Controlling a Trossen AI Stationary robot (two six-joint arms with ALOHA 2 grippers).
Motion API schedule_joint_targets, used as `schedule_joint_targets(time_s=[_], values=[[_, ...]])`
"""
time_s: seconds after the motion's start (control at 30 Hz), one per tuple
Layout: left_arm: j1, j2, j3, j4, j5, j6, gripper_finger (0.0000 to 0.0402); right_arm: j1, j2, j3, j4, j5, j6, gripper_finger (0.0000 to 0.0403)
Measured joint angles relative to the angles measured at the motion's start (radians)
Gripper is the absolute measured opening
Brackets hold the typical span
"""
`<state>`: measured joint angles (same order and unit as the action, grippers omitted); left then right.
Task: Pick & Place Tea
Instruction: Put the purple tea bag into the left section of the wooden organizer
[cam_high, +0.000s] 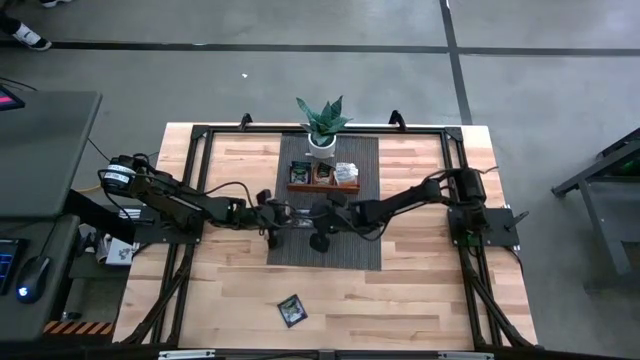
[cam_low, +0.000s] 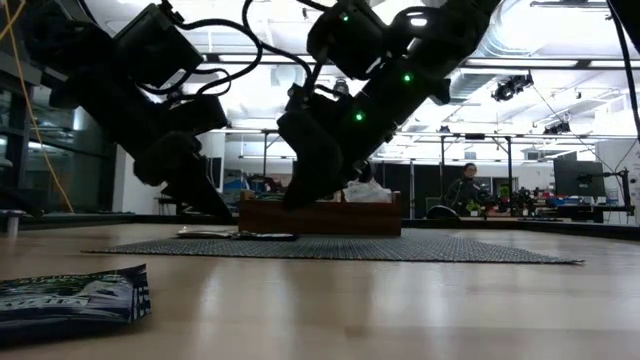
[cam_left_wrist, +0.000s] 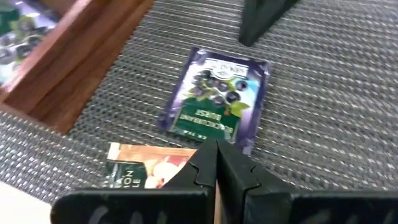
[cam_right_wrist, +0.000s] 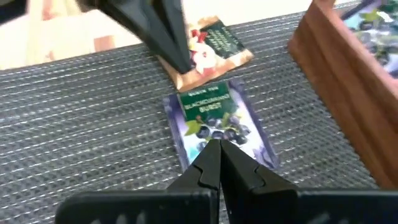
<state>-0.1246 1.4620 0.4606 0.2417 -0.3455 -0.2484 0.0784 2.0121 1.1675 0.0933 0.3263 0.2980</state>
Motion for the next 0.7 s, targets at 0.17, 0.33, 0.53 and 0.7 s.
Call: schedule_joint_targets(time_s=[0.17,0.33,0.53,0.7], values=[[0.0,0.0,0.0,-0.003,-0.031,-0.078,0.0001,-0.008,0.01,0.0,0.007,-0.03,-0.015,0.0],[0.0,0.0,0.0,-0.005,-0.033,-0.127,0.0001,-0.008,0.014,0.0,-0.001,-0.039,-0.019,0.0],[0.0,0.0,0.0,-0.005,-0.035,-0.169,0.0001,-0.008,0.052,0.0,0.009,-0.05,-0.006,0.0],[0.0,0.0,0.0,-0.006,-0.061,-0.228,0.0001,-0.003,0.071,0.002,0.004,-0.039,0.043,0.0]])
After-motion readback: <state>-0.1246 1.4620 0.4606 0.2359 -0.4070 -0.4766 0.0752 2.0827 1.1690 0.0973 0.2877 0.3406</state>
